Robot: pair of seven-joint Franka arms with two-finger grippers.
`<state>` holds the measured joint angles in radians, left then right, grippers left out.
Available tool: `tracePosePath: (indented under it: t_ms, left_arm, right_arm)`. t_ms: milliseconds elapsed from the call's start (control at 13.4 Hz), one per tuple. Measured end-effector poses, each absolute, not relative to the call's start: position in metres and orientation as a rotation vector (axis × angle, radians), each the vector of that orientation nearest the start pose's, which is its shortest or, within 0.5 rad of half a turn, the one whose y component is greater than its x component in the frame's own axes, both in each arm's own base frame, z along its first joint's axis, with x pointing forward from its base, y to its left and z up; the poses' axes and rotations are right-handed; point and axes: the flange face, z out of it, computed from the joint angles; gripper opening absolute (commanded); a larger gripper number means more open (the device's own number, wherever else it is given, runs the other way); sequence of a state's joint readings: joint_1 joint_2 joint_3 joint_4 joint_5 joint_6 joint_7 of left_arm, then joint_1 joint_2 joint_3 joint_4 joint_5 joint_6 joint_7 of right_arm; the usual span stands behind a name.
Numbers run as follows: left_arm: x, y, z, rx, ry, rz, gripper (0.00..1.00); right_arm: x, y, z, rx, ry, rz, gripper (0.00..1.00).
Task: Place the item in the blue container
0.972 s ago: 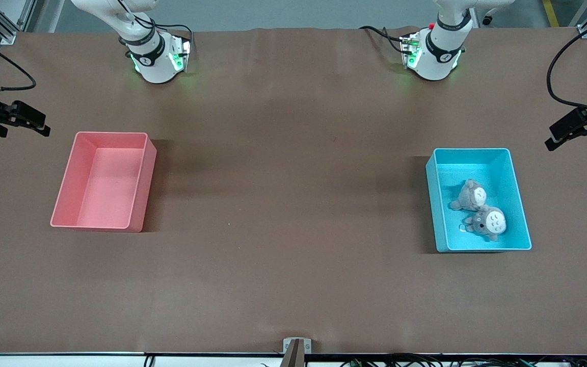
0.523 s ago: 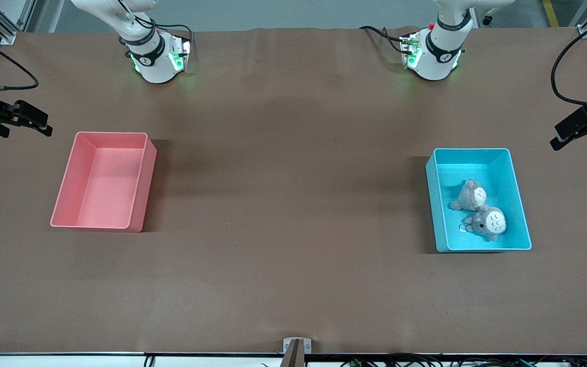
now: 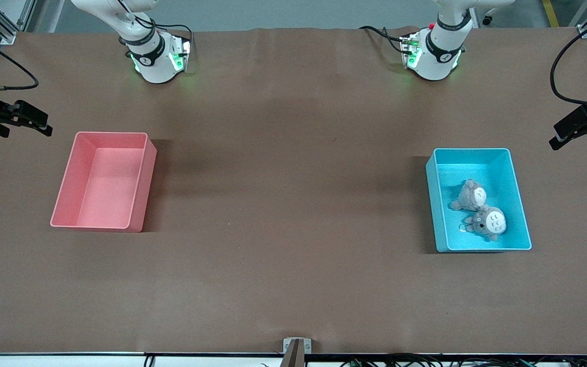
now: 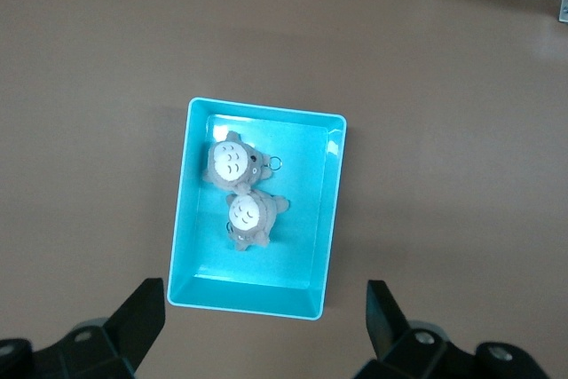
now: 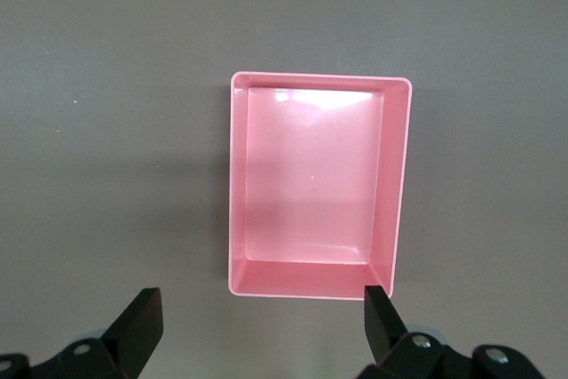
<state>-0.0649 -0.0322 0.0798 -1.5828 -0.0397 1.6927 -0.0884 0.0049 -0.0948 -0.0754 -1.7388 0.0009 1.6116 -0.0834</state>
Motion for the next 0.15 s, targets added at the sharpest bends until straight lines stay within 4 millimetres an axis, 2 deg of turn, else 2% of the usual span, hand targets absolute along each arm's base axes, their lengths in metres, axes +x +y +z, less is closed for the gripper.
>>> tracePosePath:
  t_ms: [149]
  left_arm:
    - [0.5566, 0.0003, 0.6499, -3.178, -0.152, -0.225, 1.0]
  right_arm:
    - [0.5244, -0.0387, 0.5996, -3.131, -0.021, 0.05, 1.0]
